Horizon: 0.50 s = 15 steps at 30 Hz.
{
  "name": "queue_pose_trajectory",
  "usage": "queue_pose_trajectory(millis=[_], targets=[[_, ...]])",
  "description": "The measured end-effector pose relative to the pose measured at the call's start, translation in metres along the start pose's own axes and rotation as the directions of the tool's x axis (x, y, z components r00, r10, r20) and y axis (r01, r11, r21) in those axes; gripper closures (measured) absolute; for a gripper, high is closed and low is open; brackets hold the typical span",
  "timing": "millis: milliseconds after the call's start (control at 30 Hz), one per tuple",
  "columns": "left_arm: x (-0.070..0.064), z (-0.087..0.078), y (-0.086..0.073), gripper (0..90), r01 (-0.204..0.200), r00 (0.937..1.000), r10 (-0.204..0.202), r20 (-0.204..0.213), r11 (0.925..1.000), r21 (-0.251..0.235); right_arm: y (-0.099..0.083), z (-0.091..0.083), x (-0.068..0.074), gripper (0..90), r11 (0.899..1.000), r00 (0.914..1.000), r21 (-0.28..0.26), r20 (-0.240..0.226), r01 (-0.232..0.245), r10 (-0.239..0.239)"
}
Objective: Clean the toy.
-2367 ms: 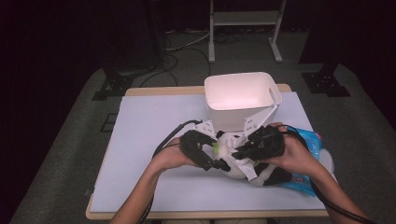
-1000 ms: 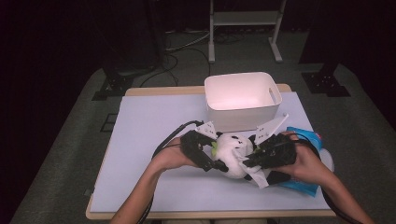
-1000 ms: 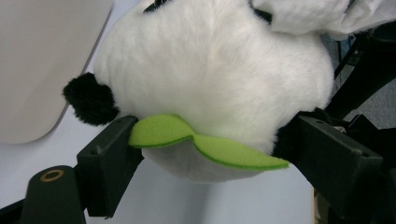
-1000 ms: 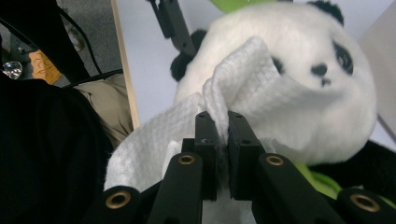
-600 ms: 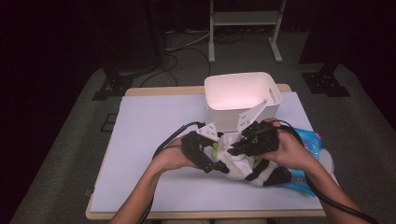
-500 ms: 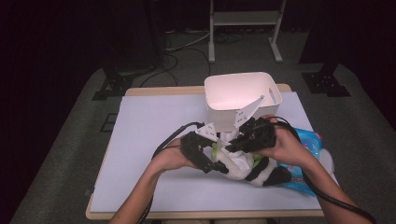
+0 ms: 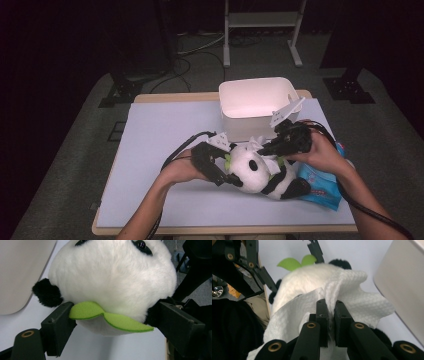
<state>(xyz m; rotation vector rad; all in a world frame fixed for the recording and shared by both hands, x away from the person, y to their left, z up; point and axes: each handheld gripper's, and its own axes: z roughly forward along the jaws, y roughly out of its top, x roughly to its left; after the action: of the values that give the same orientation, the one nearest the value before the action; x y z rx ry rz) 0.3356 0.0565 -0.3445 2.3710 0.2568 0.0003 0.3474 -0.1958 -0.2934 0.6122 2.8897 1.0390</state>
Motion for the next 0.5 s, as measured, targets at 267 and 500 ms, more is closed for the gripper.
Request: queue_pose_trajectory(millis=[267, 500], targets=[[0.004, 0.004, -0.001, 16.2, 0.043, 0.9989, -0.044, 0.019, 0.9989, 0.019, -0.013, 0.006, 0.007, 83.3, 1.0, 0.9996, 0.025, -0.027, -0.003, 0.003], [0.009, 0.014, -0.01, 16.3, 0.079, 0.9966, -0.08, 0.021, 0.9964, 0.03, -0.014, 0.028, 0.03, 83.1, 0.993, 0.9971, 0.1, -0.053, 0.06, -0.055]])
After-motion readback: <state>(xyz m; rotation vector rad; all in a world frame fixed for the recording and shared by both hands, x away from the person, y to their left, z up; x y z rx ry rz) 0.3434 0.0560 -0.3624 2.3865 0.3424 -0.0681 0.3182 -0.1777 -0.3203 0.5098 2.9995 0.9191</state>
